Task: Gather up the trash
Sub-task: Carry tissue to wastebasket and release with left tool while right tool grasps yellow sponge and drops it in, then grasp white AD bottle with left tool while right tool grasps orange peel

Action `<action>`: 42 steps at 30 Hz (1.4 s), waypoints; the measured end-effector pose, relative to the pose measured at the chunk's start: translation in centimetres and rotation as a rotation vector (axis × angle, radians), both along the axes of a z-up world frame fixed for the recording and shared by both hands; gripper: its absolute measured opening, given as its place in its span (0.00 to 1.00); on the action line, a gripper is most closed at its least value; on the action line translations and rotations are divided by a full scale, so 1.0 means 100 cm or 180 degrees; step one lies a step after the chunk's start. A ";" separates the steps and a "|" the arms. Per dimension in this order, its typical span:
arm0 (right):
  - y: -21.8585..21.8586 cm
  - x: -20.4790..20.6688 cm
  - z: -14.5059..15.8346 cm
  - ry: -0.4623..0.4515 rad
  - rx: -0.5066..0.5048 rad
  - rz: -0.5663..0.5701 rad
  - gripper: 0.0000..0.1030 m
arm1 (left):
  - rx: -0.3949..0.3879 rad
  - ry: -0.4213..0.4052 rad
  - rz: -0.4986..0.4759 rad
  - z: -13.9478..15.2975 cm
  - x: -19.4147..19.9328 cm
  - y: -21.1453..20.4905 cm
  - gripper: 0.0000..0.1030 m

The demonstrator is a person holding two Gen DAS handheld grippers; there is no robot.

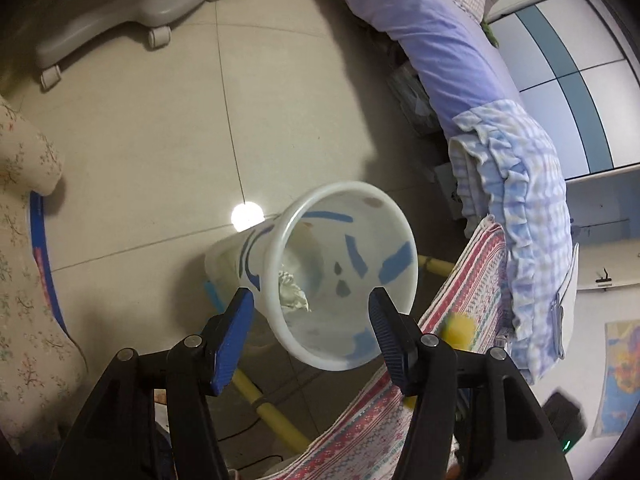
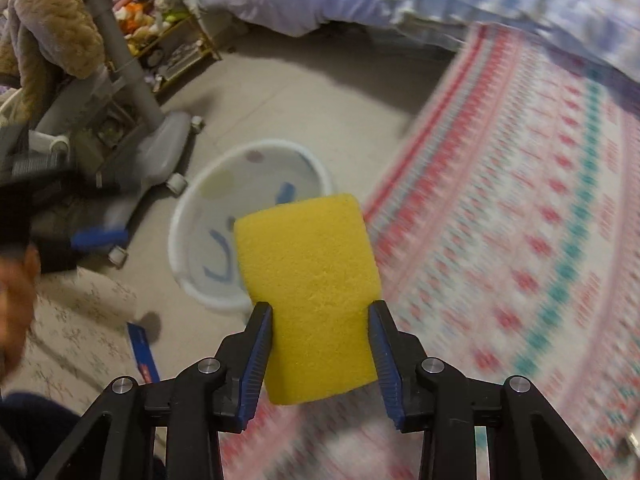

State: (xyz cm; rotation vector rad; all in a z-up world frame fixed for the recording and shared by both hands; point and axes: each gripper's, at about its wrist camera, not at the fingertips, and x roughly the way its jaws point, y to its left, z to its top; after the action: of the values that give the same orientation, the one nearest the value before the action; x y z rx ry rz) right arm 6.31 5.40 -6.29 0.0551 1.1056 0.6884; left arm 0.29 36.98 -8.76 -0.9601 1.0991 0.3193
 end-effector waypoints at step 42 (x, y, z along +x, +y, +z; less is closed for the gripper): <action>-0.327 -0.036 0.051 -0.0077 -0.0055 -0.1870 0.79 | 0.0758 -0.0336 -0.2224 0.043 0.007 -0.346 0.83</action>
State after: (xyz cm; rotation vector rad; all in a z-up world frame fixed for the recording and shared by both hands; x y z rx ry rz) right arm 2.69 -27.26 -1.19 0.3418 1.0037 0.1518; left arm 0.94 2.41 -4.45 -0.3382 1.1967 -0.1701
